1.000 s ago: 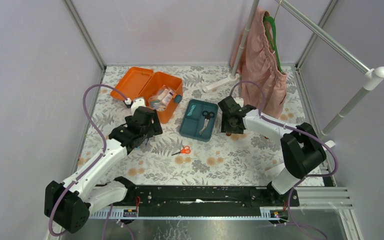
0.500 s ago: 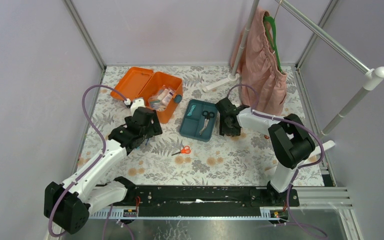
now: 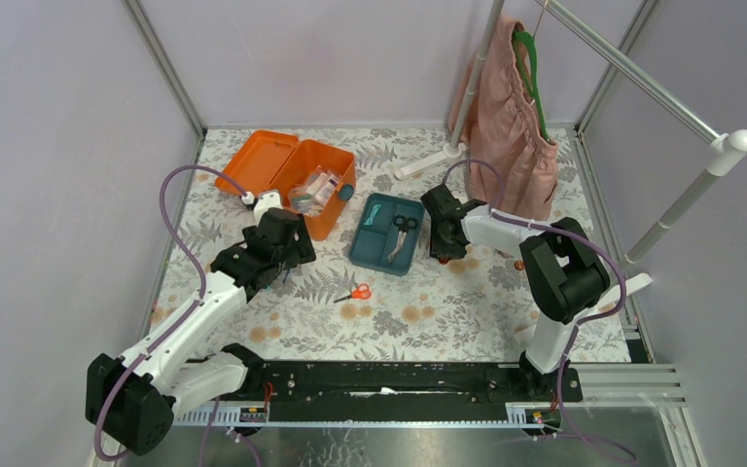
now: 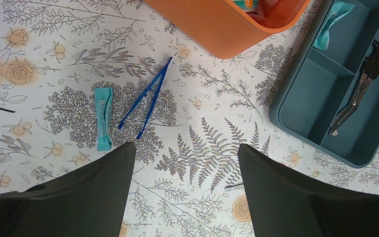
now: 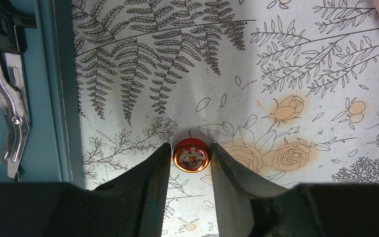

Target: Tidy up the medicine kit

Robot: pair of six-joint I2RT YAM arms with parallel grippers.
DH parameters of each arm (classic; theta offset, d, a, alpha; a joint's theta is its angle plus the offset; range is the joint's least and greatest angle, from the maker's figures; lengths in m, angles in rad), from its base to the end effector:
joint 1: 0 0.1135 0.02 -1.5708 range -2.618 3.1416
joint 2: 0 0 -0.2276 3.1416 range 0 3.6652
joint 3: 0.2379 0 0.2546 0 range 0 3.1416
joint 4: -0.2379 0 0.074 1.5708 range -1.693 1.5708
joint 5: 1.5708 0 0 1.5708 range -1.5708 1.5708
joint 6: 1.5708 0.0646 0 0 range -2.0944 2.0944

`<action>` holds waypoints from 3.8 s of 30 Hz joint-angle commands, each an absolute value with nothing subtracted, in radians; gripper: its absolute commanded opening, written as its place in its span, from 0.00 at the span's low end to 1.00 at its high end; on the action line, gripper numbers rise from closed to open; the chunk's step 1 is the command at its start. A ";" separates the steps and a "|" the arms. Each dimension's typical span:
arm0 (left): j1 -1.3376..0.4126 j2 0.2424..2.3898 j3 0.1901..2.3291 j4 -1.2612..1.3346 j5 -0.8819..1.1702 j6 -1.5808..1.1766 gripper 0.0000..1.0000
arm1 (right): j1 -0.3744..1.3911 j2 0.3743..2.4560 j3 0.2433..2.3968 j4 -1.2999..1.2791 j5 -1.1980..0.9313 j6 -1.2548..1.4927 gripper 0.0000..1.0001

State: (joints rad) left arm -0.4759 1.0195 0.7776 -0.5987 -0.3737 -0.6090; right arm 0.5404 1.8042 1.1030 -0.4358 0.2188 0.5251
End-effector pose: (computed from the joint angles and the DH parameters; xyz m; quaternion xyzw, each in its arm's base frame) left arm 0.2285 -0.0912 0.2064 -0.1272 0.9114 -0.0325 0.3900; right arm 0.3142 0.1722 0.0968 0.0161 0.9709 0.0168 0.2384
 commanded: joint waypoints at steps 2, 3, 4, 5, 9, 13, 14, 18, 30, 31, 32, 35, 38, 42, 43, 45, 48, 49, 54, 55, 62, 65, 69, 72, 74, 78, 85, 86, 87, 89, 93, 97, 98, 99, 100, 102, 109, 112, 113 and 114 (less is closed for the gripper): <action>-0.469 1.019 0.792 -0.606 -0.378 -0.616 0.84 | 0.533 1.816 1.101 -0.468 0.222 0.508 0.46; -0.469 1.020 0.792 -0.607 -0.378 -0.615 0.84 | 0.533 1.813 1.101 -0.474 0.226 0.507 0.48; -0.469 1.020 0.792 -0.607 -0.378 -0.615 0.84 | 0.532 1.810 1.101 -0.479 0.231 0.504 0.48; -0.469 1.020 0.791 -0.607 -0.378 -0.615 0.84 | 0.533 1.806 1.098 -0.481 0.233 0.503 0.49; -0.469 1.019 0.791 -0.607 -0.378 -0.615 0.84 | 0.533 1.794 1.088 -0.486 0.231 0.499 0.48; -0.469 1.021 0.792 -0.607 -0.373 -0.618 0.84 | 0.532 1.790 1.085 -0.482 0.226 0.498 0.42; -0.469 1.022 0.792 -0.607 -0.373 -0.615 0.84 | 0.533 1.789 1.086 -0.483 0.226 0.498 0.40; -0.468 1.020 0.790 -0.607 -0.370 -0.615 0.84 | 0.533 1.779 1.089 -0.483 0.224 0.501 0.34; -0.469 1.039 0.803 -0.604 -0.374 -0.610 0.84 | 0.605 1.694 1.197 -0.542 0.201 0.492 0.30; -0.469 1.040 0.805 -0.604 -0.378 -0.609 0.84 | 0.619 1.697 1.219 -0.546 0.200 0.493 0.30; -0.469 1.040 0.806 -0.604 -0.382 -0.610 0.84 | 0.635 1.703 1.239 -0.548 0.198 0.495 0.30; -0.469 1.034 0.803 -0.606 -0.397 -0.615 0.84 | 0.681 1.742 1.320 -0.551 0.181 0.498 0.30; -0.468 1.011 0.792 -0.606 -0.419 -0.635 0.85 | 0.725 1.804 1.412 -0.558 0.170 0.499 0.29; -0.468 0.976 0.783 -0.617 -0.432 -0.667 0.86 | 0.778 1.897 1.542 -0.570 0.141 0.488 0.29; -0.467 0.969 0.780 -0.620 -0.433 -0.673 0.86 | 0.787 1.920 1.572 -0.574 0.129 0.484 0.29; -0.466 0.955 0.772 -0.622 -0.431 -0.683 0.87 | 0.796 1.967 1.619 -0.577 0.118 0.479 0.29; -0.466 0.948 0.764 -0.629 -0.425 -0.691 0.87 | 0.801 2.027 1.667 -0.581 0.116 0.468 0.29; -0.466 0.947 0.762 -0.632 -0.426 -0.693 0.87 | 0.801 2.043 1.676 -0.580 0.113 0.464 0.29; -0.465 0.943 0.749 -0.633 -0.419 -0.695 0.87 | 0.801 2.116 1.710 -0.567 0.128 0.442 0.28; -0.465 0.942 0.749 -0.633 -0.416 -0.695 0.87 | 0.802 2.128 1.720 -0.570 0.135 0.436 0.28; -0.464 0.945 0.746 -0.636 -0.419 -0.699 0.87 | 0.802 2.182 1.743 -0.576 0.173 0.418 0.30; -0.465 0.947 0.744 -0.635 -0.424 -0.702 0.87 | 0.801 2.190 1.748 -0.576 0.175 0.416 0.34; -0.465 0.959 0.744 -0.631 -0.419 -0.703 0.87 | 0.802 2.186 1.749 -0.579 0.166 0.412 0.38; -0.463 0.969 0.742 -0.629 -0.430 -0.702 0.88 | 0.802 2.163 1.751 -0.578 0.162 0.403 0.41; -0.462 0.981 0.744 -0.626 -0.436 -0.703 0.88 | 0.801 2.144 1.755 -0.579 0.163 0.396 0.45; -0.459 1.002 0.749 -0.617 -0.451 -0.701 0.90 | 0.801 2.094 1.753 -0.581 0.176 0.381 0.49; -0.452 1.080 0.750 -0.523 -0.477 -0.668 0.91 | 0.801 1.928 1.659 -0.577 0.182 0.379 0.49; -0.452 1.101 0.754 -0.503 -0.479 -0.659 0.91 | 0.801 1.884 1.618 -0.560 0.184 0.378 0.50; -0.451 1.124 0.759 -0.483 -0.479 -0.650 0.91 | 0.801 1.841 1.571 -0.545 0.189 0.375 0.50; -0.451 1.167 0.769 -0.449 -0.493 -0.634 0.91 | 0.799 1.754 1.484 -0.513 0.197 0.367 0.51; -0.440 1.238 0.767 -0.396 -0.549 -0.595 0.91 | 0.792 1.606 1.334 -0.492 0.202 0.363 0.52; -0.412 1.274 0.728 -0.306 -0.554 -0.595 0.91 | 0.789 1.496 1.231 -0.494 0.198 0.366 0.53; -0.408 1.281 0.714 -0.284 -0.546 -0.598 0.91 | 0.790 1.477 1.212 -0.497 0.201 0.366 0.53; -0.402 1.288 0.703 -0.268 -0.539 -0.604 0.91 | 0.788 1.463 1.198 -0.503 0.207 0.367 0.53; -0.398 1.296 0.694 -0.256 -0.536 -0.612 0.91 | 0.787 1.450 1.184 -0.507 0.214 0.367 0.54; -0.384 1.312 0.680 -0.242 -0.533 -0.631 0.91 | 0.782 1.432 1.160 -0.508 0.222 0.369 0.54; -0.354 1.394 0.689 -0.213 -0.533 -0.610 0.87 | 0.776 1.426 1.140 -0.501 0.200 0.398 0.55; -0.338 1.424 0.693 -0.200 -0.526 -0.606 0.83 | 0.776 1.432 1.146 -0.500 0.192 0.400 0.55; -0.333 1.431 0.691 -0.194 -0.519 -0.607 0.82 | 0.776 1.435 1.150 -0.505 0.194 0.400 0.54; -0.329 1.439 0.689 -0.187 -0.513 -0.607 0.80 | 0.777 1.436 1.154 -0.508 0.194 0.399 0.55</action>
State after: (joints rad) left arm -0.3504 1.4113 0.6811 -0.2668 -0.5045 -0.6117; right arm 0.7826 1.4612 1.1400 -0.5106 0.1921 0.3908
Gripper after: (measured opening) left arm 0.824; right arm 0.544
